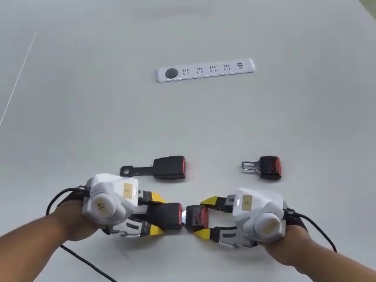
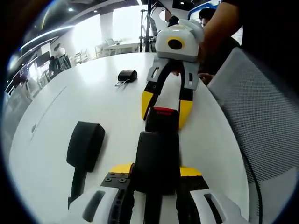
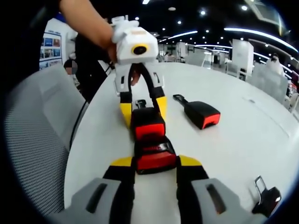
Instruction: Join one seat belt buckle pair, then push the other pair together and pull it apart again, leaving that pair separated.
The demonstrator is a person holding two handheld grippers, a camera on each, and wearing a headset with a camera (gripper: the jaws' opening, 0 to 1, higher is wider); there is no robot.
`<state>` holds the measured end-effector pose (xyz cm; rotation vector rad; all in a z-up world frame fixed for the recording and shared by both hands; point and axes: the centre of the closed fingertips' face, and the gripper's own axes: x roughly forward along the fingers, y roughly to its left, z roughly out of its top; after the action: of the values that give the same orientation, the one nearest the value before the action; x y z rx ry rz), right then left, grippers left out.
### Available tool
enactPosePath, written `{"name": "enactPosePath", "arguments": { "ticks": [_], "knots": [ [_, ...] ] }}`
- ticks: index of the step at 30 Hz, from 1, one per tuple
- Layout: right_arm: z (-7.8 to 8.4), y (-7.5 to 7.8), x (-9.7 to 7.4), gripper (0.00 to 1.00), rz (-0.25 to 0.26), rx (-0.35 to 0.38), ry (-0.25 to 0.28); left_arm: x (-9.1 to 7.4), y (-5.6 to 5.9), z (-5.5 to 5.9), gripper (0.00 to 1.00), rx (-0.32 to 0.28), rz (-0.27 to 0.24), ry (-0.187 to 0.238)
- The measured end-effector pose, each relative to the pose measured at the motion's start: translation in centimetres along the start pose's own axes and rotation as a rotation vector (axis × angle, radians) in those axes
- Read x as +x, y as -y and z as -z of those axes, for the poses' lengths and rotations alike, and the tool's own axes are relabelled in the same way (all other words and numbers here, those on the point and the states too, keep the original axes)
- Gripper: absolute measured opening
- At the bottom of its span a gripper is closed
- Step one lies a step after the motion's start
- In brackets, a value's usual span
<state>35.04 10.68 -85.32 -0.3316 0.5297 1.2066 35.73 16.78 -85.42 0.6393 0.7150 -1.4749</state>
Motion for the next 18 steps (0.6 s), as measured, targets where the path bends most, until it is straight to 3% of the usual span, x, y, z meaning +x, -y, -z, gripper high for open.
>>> {"name": "enactPosePath", "arguments": {
  "ticks": [7,11,13,15,17,18],
  "knots": [
    [-0.05,-0.04,0.01,0.33,-0.001,-0.001,-0.004,0.08,0.03,-0.03,0.35,0.005,-0.005,-0.024],
    [-0.15,-0.09,0.05,0.35,-0.010,0.042,-0.004,0.14,0.03,-0.15,0.35,0.012,-0.007,-0.044],
    [-0.16,-0.04,0.05,0.35,-0.006,0.001,-0.025,0.22,0.07,-0.25,0.36,0.011,-0.009,-0.056],
    [-0.22,-0.02,0.08,0.35,-0.004,0.011,-0.041,0.23,0.10,-0.34,0.36,0.012,-0.008,-0.075],
    [-0.04,0.66,-0.16,0.36,0.039,-0.042,-0.082,0.25,0.11,-0.44,0.36,0.036,-0.007,-0.122],
    [-0.30,0.40,-0.15,0.36,0.033,0.002,-0.070,0.29,0.05,-0.41,0.37,0.050,-0.014,-0.153]
  ]
}}
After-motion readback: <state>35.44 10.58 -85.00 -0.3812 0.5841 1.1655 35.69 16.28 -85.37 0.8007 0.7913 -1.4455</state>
